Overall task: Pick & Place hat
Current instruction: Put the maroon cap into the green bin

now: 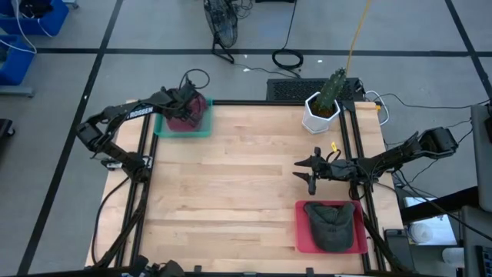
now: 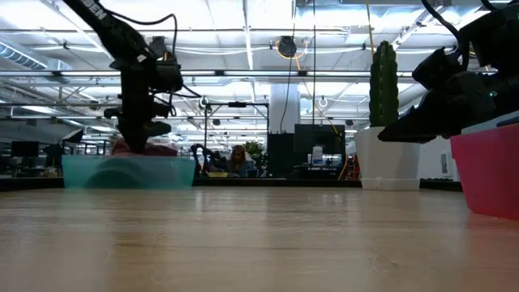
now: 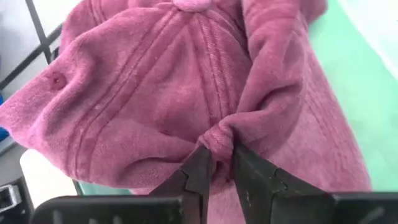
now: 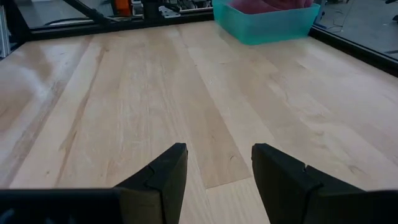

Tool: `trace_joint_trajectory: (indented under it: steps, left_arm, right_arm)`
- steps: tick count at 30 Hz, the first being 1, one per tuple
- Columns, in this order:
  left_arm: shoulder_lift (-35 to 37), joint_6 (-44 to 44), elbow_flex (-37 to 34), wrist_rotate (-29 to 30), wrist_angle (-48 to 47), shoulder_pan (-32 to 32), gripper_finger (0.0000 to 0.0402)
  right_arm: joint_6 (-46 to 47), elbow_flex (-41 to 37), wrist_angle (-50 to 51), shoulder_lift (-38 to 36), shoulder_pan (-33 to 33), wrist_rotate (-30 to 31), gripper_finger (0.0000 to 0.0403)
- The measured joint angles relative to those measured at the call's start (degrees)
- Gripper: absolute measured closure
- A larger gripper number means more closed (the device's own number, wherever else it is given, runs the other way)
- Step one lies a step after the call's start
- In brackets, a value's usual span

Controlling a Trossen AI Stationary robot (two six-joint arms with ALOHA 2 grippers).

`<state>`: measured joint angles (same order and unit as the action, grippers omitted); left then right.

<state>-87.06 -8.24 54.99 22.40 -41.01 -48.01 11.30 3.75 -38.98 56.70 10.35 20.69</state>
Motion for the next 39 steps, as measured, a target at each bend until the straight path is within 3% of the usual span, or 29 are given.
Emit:
trace_joint_trajectory:
  steps: [10, 17, 31, 39]
  left_arm:
    - [0.2, 1.5, -12.3, 4.5, 18.4, -0.1, 0.0361]
    - [0.8, 1.1, -14.0, 5.2, 19.9, 1.7, 0.0369]
    - [25.1, 0.1, -14.6, 0.4, 18.6, 7.1, 0.036]
    - [29.1, 0.6, -14.5, 2.5, 15.0, 9.4, 0.036]
  right_arm:
    - [-0.2, -0.1, -0.2, 0.0, 0.0, 0.0, 0.0238]
    - [-0.4, -0.1, -0.7, 0.0, 0.0, 0.1, 0.0238]
    - [-1.1, -0.1, -0.7, 0.0, 0.0, 0.2, 0.0238]
    - [-0.9, -0.2, -1.2, 0.0, 0.0, 0.2, 0.0238]
